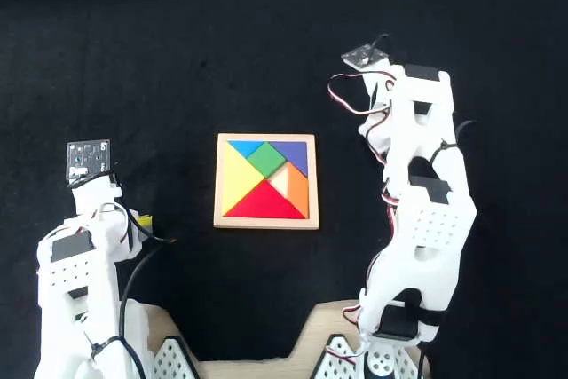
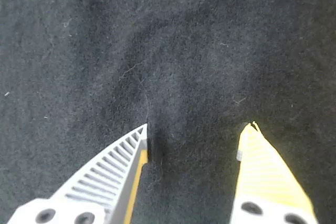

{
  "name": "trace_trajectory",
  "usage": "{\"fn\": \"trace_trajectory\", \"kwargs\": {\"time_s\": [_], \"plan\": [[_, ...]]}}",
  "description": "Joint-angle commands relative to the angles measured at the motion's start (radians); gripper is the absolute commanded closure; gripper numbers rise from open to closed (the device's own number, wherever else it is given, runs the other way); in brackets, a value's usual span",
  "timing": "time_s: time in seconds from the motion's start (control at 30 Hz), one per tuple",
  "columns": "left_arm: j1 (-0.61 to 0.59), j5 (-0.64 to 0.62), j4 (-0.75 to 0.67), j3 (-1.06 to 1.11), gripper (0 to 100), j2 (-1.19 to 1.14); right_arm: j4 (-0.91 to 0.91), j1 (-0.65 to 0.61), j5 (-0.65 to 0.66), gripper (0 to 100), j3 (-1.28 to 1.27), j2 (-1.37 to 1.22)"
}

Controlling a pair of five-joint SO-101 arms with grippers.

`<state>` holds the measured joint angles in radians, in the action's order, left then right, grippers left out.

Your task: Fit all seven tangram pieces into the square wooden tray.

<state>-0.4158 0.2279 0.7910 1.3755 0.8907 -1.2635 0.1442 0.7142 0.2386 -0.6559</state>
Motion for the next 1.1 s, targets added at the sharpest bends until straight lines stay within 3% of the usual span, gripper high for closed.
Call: {"fn": "trace_trajectory", "kwargs": {"time_s": [0.0, 0.7, 0.93, 1.07], "plan": [[0.004, 0.005, -0.012, -0.005, 73, 0.015, 0.029, -0.028, 0.089, 74.3, 0.041, -0.001], [0.004, 0.005, -0.012, -0.005, 73, 0.015, 0.037, -0.038, 0.186, 75.0, 0.042, 0.001], [0.004, 0.005, -0.012, -0.005, 73, 0.015, 0.032, -0.035, 0.183, 91.1, 0.074, -0.002], [0.004, 0.005, -0.012, -0.005, 73, 0.015, 0.031, -0.038, 0.183, 93.6, 0.073, -0.002]]}}
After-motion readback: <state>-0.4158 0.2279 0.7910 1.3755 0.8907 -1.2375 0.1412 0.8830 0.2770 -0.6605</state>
